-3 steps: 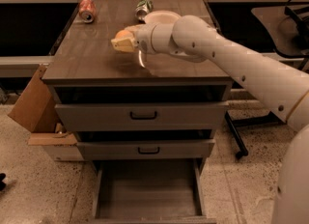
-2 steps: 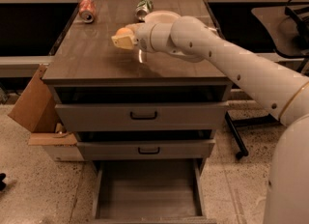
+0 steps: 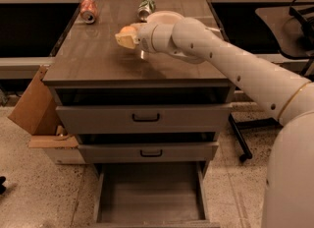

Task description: Pick orange from bottom drawer and place on counter

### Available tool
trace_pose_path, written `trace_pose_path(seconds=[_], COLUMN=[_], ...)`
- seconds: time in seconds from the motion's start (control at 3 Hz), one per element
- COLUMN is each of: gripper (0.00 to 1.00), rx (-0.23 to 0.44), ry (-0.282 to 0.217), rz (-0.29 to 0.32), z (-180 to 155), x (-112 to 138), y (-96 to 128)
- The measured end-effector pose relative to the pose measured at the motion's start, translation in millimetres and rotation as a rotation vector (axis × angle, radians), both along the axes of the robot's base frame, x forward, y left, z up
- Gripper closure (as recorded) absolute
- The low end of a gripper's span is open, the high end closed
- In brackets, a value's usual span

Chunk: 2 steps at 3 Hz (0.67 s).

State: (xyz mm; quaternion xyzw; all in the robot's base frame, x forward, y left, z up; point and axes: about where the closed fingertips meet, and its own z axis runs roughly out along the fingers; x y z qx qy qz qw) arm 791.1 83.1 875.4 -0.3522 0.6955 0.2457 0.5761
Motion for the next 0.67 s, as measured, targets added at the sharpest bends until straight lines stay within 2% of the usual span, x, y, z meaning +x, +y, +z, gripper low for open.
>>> trace_pose_path(seconds=[0.33,0.67], gripper=[0.04,0.0], rx=[0.003,0.002], ry=[0.006,-0.003], rz=[0.002,0.005], z=[-1.5,3.6], x=[2.7,1.1], y=[0.1,-2.6])
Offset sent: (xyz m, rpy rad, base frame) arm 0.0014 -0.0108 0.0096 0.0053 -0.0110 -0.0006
